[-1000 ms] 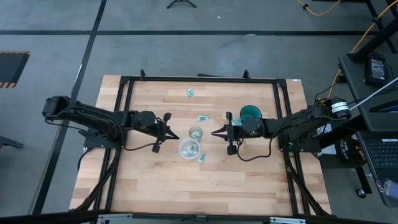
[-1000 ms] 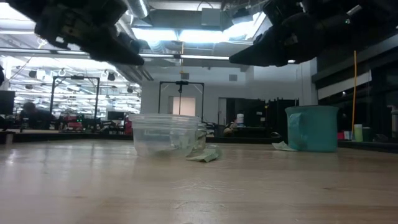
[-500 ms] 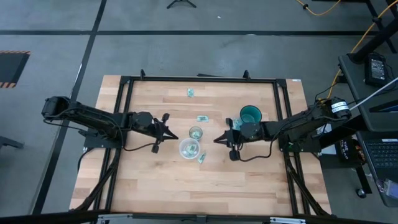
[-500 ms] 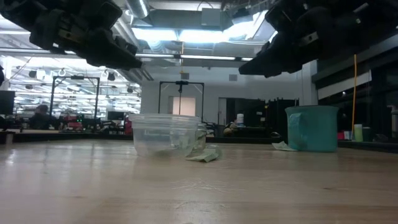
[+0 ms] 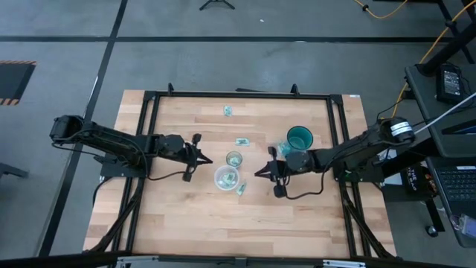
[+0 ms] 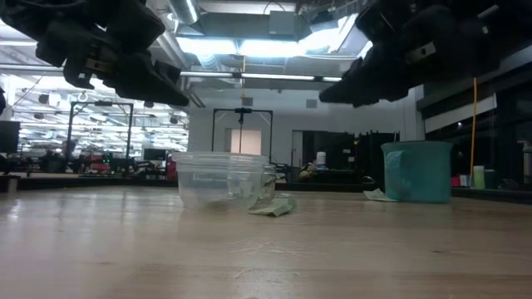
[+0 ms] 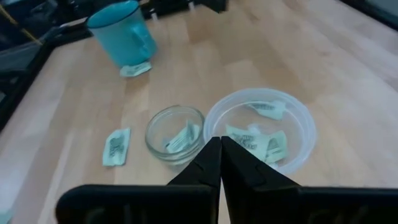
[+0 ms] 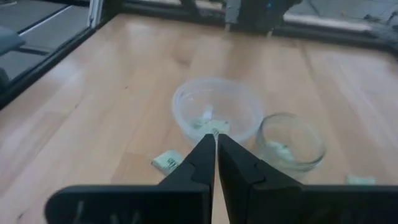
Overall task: Pick and place items into bin
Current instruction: Put the transparent stevia packet into the transparent glass bin
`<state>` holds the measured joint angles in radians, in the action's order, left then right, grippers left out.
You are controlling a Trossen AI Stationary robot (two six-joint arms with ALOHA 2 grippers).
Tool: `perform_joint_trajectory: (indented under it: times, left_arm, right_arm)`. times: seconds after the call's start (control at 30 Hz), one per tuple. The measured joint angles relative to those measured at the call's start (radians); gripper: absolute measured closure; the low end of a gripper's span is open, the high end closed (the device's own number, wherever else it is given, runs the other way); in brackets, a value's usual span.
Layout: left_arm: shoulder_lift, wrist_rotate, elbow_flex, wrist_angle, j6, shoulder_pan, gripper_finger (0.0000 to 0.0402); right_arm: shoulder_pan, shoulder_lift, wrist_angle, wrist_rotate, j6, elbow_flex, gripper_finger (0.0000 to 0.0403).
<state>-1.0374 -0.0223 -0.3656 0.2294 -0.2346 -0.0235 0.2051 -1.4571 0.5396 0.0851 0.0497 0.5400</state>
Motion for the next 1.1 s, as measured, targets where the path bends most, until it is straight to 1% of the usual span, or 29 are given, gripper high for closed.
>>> perform_joint_trajectory:
  times: [0.13, 0.2, 0.37, 0.43, 0.5, 0.6, 0.7, 0.8, 0.93, 1.1]
  left_arm:
    - [0.000, 0.004, 0.000, -0.001, -0.012, 0.000, 0.0400]
    - [0.000, 0.004, 0.000, -0.001, -0.012, 0.000, 0.0397]
    - [0.000, 0.004, 0.000, -0.002, -0.012, 0.000, 0.0399]
    - [0.000, -0.001, 0.000, -0.005, -0.012, 0.000, 0.0400]
    - [0.000, -0.003, 0.000, -0.011, -0.012, 0.000, 0.0400]
    - [0.000, -0.003, 0.000, -0.031, -0.012, 0.000, 0.0397]
    - [0.000, -0.003, 0.000, -0.049, -0.011, 0.000, 0.0397]
    - [0.000, -0.004, 0.000, -0.057, 0.006, 0.000, 0.0400]
    - [0.000, -0.004, 0.000, -0.057, 0.012, 0.000, 0.0398]
    - [0.000, -0.004, 0.000, -0.058, 0.012, 0.000, 0.0398]
  right_arm:
    - [0.005, -0.063, 0.054, 0.000, -0.065, 0.003, 0.0379]
    - [0.004, -0.092, 0.053, -0.006, -0.075, 0.019, 0.0379]
    - [0.004, -0.177, 0.051, -0.077, -0.070, 0.097, 0.0379]
    - [0.004, -0.214, 0.006, -0.111, -0.052, 0.136, 0.0372]
    - [0.006, -0.247, -0.056, -0.121, -0.041, 0.176, 0.0356]
    - [0.008, -0.285, -0.126, -0.121, -0.040, 0.227, 0.0322]
    - [0.008, -0.305, -0.170, -0.121, -0.040, 0.264, 0.0286]
    - [0.008, -0.305, -0.192, -0.112, -0.041, 0.283, 0.0259]
    - [0.008, -0.305, -0.214, -0.107, -0.041, 0.286, 0.0237]
    - [0.008, -0.346, -0.227, -0.081, -0.046, 0.286, 0.0226]
